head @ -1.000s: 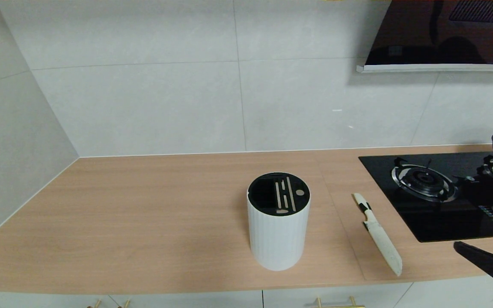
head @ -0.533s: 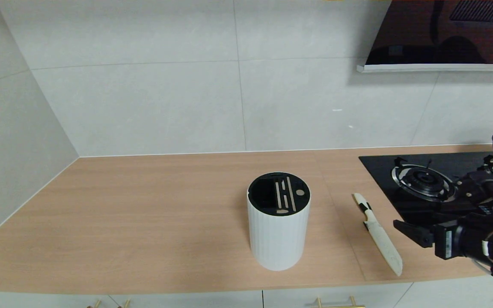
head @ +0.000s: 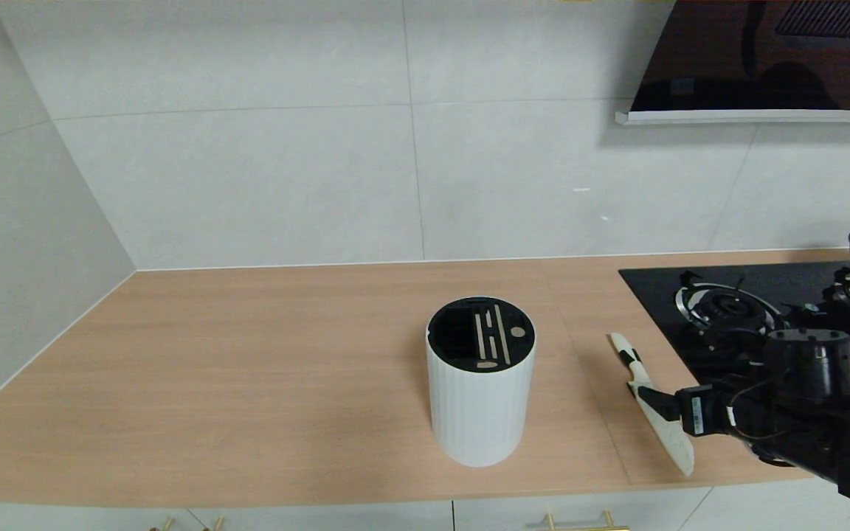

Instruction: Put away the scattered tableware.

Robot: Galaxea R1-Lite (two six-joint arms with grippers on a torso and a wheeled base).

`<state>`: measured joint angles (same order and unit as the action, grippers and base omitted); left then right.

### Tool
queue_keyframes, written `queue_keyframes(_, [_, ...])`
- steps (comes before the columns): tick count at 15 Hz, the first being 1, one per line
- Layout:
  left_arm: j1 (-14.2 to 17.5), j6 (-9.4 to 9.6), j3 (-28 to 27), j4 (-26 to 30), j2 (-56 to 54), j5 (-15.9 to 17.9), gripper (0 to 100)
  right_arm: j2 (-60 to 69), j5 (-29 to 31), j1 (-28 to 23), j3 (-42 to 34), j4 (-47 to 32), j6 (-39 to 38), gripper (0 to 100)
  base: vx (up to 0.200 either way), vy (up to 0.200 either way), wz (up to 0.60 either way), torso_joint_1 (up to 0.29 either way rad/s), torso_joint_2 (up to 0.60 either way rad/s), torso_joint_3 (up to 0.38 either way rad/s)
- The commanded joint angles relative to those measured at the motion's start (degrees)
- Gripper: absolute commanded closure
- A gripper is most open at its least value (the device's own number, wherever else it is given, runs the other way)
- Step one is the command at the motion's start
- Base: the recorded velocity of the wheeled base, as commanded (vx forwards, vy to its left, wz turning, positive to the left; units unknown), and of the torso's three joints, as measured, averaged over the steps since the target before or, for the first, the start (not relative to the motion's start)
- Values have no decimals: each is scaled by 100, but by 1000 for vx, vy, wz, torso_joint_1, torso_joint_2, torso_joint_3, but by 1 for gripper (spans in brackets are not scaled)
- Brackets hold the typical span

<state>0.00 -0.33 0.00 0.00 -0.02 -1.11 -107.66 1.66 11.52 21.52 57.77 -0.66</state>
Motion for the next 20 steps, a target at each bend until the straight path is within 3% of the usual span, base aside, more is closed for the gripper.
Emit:
queue_keyframes(1, [0,-2,0,0,2,-3,0,-1065,19,-185,10,744,-13,0,0,0,0,0,0,0])
queue_keyframes(6, [0,7,0,0,2,-3,0,-2603,309,-194,72,2968,22,0,0,0,0,0,0,0])
queue_keyframes(20, [0,7,0,0,2,-3,0,-3244,467,-247,775,3056,-13,0,0,0,0,0,0,0])
